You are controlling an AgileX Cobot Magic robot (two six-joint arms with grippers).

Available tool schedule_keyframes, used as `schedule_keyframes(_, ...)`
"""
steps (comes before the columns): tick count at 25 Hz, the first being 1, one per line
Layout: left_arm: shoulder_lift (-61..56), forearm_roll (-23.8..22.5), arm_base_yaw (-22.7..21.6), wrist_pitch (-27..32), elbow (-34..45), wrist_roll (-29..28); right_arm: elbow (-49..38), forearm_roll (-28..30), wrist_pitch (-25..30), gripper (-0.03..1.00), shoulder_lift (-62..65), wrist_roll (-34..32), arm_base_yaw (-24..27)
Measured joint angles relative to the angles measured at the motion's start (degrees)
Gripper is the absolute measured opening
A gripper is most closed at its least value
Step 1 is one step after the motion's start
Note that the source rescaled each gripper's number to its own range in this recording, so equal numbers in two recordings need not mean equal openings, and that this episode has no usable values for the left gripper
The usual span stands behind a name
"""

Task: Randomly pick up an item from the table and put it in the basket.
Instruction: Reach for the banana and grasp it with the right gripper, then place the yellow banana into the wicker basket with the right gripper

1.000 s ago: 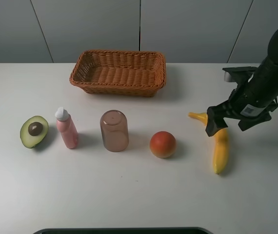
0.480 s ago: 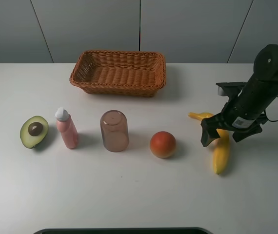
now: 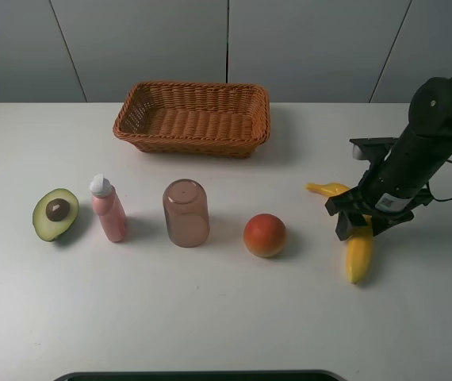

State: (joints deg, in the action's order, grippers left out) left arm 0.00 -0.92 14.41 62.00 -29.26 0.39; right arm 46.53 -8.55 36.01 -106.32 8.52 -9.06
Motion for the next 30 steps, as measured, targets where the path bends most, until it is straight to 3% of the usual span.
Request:
schedule_keyframes(1,0.0,0.0,0.0,0.0,0.0,0.0,0.0,-0.1,0.0,0.05,0.0,0.0,0.0)
schedule_keyframes(2,0.0,0.0,0.0,0.0,0.0,0.0,0.0,-0.1,0.0,0.0,0.0,0.0,0.0)
schedule_keyframes(14,0.0,0.0,0.0,0.0,0.0,-0.4,0.0,-0.1,0.3,0.0,0.0,0.0,0.0)
schedule_keyframes(21,0.0,0.0,0.0,0.0,0.0,-0.4,8.3,0.8,14.0,0.0,0.6,0.0,0.0)
schedule_keyframes(30,0.0,0.0,0.0,0.0,0.0,-0.4,30.6,3.5,23.6,0.0,7.7,3.2,0.0)
